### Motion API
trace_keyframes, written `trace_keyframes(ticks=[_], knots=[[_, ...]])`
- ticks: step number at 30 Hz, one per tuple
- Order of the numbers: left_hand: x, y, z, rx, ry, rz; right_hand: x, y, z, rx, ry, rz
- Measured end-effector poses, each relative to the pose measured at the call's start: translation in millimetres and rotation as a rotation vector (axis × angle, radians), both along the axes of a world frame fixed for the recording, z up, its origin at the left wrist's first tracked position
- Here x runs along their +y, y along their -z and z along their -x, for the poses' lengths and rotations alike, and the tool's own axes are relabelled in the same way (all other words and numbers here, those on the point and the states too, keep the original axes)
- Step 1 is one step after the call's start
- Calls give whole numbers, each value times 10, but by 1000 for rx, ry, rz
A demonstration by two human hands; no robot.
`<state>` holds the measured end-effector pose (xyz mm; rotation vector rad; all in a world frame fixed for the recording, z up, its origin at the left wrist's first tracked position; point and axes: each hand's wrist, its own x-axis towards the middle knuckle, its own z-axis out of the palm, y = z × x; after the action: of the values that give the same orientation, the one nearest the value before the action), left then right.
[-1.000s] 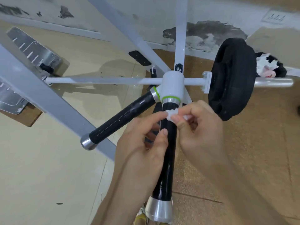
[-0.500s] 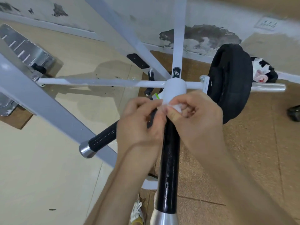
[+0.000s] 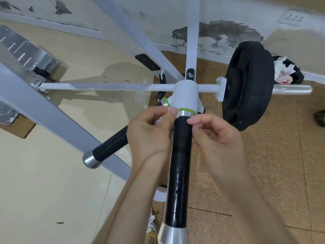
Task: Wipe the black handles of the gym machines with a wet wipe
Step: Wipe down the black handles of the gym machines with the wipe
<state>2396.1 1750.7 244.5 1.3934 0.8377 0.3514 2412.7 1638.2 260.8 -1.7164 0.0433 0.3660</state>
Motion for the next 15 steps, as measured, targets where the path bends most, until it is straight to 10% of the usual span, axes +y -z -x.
trace_keyframes(ticks=[15], knots=[[-50,-68,304,-64,94,12,-45,5,50,16,-50,-11]])
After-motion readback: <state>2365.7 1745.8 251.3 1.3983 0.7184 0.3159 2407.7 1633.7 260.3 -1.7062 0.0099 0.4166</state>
